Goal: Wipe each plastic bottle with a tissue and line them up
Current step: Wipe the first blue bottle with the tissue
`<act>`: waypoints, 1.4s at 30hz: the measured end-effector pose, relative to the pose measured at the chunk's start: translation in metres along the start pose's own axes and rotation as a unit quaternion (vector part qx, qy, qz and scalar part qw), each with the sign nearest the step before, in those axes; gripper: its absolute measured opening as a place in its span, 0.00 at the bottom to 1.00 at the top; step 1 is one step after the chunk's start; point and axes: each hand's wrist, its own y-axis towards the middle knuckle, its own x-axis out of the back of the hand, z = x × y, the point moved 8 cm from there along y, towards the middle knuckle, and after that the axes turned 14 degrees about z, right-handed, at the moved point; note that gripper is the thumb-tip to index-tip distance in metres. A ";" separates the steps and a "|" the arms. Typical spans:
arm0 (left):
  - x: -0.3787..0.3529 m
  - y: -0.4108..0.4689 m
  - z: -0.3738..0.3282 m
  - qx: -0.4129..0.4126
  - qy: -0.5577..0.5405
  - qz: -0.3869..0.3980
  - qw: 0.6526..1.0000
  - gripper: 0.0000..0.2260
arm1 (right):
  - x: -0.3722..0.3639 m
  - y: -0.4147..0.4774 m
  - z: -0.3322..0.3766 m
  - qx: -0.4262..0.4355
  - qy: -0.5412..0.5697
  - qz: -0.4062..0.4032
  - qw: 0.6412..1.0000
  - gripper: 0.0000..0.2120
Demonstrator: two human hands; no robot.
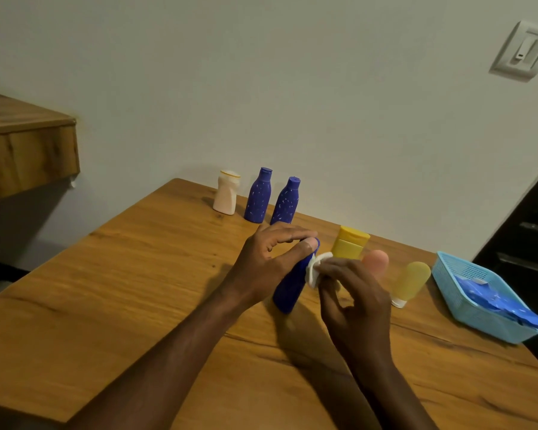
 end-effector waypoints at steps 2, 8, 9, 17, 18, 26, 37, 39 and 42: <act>0.002 0.000 0.000 -0.003 0.012 -0.014 1.000 0.12 | 0.001 0.008 0.005 0.007 -0.013 -0.003 1.000 0.12; 0.006 0.000 0.000 -0.017 0.017 -0.027 0.999 0.12 | -0.025 -0.002 -0.003 -0.007 -0.068 0.056 0.996 0.15; 0.006 0.000 -0.001 -0.020 0.013 -0.027 0.999 0.12 | -0.029 -0.006 -0.004 -0.009 -0.083 0.071 0.994 0.16; 0.007 -0.002 -0.006 -0.025 0.025 -0.028 0.999 0.12 | -0.050 -0.023 -0.009 -0.084 -0.083 0.181 0.976 0.10; 0.006 -0.003 -0.006 -0.023 0.032 -0.026 0.999 0.13 | -0.045 -0.024 -0.012 -0.089 -0.058 0.163 0.981 0.09; 0.004 -0.005 -0.001 0.000 0.004 -0.031 0.999 0.12 | -0.022 -0.036 -0.024 -0.129 0.036 0.036 0.990 0.16; 0.003 -0.009 -0.001 0.011 0.002 -0.049 0.999 0.15 | 0.007 -0.026 -0.025 -0.085 0.065 -0.046 0.993 0.19; 0.002 -0.009 0.000 0.015 0.010 -0.051 0.999 0.17 | 0.012 -0.010 -0.017 -0.063 0.050 -0.028 0.996 0.18; 0.003 -0.007 0.003 0.015 0.015 -0.055 0.998 0.19 | 0.016 0.023 -0.001 -0.035 0.022 0.019 0.999 0.14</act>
